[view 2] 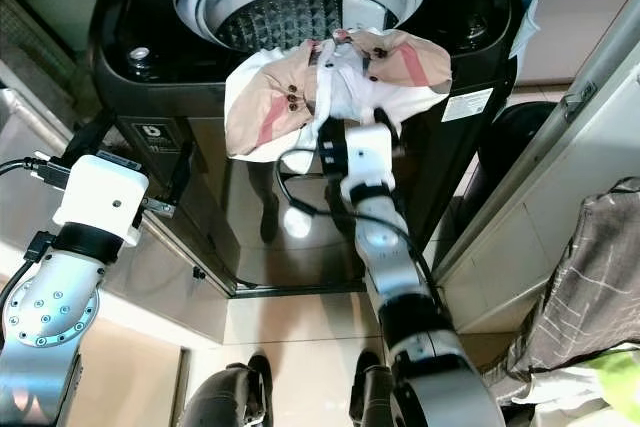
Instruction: Clothes washing
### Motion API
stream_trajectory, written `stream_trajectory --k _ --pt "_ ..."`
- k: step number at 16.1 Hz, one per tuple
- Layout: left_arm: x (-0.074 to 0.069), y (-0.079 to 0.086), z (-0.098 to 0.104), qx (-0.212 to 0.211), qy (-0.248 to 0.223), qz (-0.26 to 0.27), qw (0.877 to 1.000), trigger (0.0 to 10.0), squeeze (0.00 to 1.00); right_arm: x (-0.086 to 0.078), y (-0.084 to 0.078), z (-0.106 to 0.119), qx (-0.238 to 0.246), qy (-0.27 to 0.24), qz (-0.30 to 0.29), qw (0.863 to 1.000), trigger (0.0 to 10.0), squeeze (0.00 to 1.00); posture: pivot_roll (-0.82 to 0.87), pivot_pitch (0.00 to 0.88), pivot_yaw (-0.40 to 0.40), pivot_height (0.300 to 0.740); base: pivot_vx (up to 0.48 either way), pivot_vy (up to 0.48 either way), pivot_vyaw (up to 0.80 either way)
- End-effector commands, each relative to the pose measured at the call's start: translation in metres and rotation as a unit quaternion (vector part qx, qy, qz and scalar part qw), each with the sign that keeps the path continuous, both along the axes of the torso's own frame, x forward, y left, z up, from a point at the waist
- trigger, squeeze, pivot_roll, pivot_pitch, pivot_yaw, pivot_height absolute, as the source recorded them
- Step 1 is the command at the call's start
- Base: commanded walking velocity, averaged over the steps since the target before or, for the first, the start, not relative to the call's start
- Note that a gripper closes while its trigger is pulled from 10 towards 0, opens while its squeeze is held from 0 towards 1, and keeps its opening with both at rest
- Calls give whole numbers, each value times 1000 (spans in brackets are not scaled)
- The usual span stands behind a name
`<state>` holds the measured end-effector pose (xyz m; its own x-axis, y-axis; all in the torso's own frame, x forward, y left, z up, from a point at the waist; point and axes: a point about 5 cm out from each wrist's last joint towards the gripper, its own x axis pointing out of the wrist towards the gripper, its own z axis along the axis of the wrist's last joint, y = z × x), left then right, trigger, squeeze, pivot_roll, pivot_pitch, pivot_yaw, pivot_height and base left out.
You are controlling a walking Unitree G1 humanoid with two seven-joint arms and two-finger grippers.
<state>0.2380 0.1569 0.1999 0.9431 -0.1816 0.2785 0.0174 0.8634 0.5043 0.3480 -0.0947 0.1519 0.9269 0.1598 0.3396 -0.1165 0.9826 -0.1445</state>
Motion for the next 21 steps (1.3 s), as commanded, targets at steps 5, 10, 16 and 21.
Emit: stream_trajectory --k 5,10,16,21 --pt "-2 -2 0 -7 -2 9 1000 10000 0 1 24 80 30 -153 44 987 10000 0 165 213 64 740 0 0 0" --pt "18 -8 1 -20 -23 11 999 10000 0 16 26 141 31 -232 47 971 10000 0 113 132 39 740 0 0 0" --pt "40 -18 2 -35 -47 9 998 10000 0 -1 3 112 24 -223 42 974 10000 0 46 43 18 740 0 0 0" --pt "53 -17 3 -33 -60 3 998 10000 0 -40 -18 51 -9 -150 36 988 10000 0 1 1 41 740 0 0 0"
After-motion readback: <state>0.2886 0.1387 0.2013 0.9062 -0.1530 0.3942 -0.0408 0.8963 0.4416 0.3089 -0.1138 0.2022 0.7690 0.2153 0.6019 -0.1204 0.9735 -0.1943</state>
